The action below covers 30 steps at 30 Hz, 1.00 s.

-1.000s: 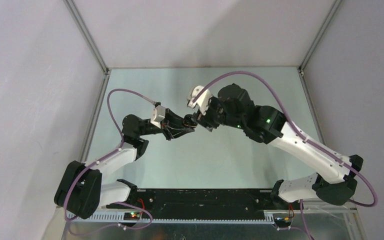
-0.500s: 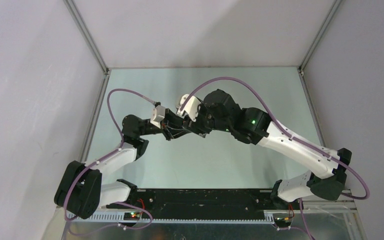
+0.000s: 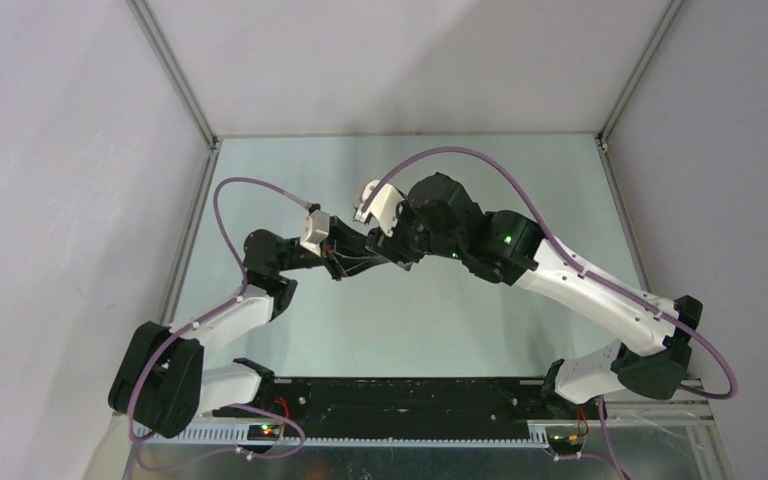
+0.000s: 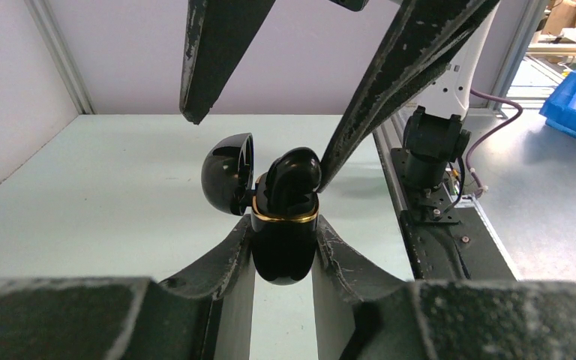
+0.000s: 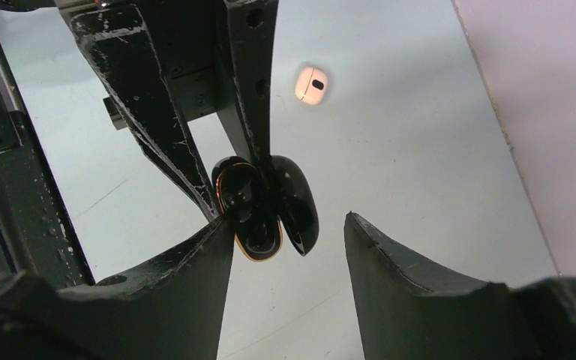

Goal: Insert the wireless bluetooth earbuds into the charging case
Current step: Place the earbud in the charging case.

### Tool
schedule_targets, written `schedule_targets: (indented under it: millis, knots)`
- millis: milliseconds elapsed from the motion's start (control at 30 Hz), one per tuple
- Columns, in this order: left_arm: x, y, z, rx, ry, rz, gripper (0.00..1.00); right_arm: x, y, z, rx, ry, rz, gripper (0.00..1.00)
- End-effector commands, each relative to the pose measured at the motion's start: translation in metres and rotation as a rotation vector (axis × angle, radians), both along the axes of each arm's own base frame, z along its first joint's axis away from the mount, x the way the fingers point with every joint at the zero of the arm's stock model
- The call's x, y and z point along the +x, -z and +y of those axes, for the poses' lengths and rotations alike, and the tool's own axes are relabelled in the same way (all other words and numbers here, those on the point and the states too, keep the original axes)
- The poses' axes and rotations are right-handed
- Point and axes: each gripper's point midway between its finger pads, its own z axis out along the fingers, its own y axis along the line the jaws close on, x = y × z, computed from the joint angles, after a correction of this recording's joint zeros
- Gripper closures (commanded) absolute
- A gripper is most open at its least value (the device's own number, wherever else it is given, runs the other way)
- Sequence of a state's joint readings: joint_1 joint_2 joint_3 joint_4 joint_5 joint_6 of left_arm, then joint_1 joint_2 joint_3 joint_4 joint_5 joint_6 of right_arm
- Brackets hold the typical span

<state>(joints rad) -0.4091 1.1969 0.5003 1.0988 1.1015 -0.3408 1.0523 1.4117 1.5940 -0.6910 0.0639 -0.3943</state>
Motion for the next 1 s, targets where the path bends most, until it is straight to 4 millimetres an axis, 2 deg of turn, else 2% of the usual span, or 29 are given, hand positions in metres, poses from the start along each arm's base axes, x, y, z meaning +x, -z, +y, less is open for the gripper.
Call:
schedule_targets:
  millis: [0,267,400,500,567,700,900,967]
  knots:
    - [-0.006,-0.012,0.002,-0.023,0.011,-0.052,1.00,0.005,-0.038,-0.003,0.107,0.022,-0.027,0.40]
    - [-0.007,-0.013,0.002,-0.025,0.013,-0.050,1.00,0.014,-0.035,-0.004,0.095,0.058,-0.042,0.40]
    - [-0.007,-0.014,0.002,-0.026,0.014,-0.053,1.00,0.001,-0.039,-0.003,0.097,-0.006,-0.026,0.40]
    - [-0.007,-0.013,0.002,-0.025,0.014,-0.051,1.00,-0.020,-0.042,-0.001,0.102,-0.107,0.006,0.40]
    - [-0.007,-0.013,0.002,-0.024,0.017,-0.051,1.00,-0.023,-0.049,-0.004,0.116,-0.113,0.004,0.40]
    - [-0.007,-0.013,0.002,-0.023,0.018,-0.050,1.00,-0.013,-0.058,-0.009,0.145,-0.070,-0.003,0.40]
    - [-0.009,-0.013,0.001,-0.022,0.023,-0.051,1.00,0.003,-0.054,-0.009,0.145,-0.005,-0.010,0.40]
    - [-0.009,-0.014,0.002,-0.023,0.026,-0.052,1.00,0.014,-0.053,-0.014,0.144,0.053,-0.033,0.40]
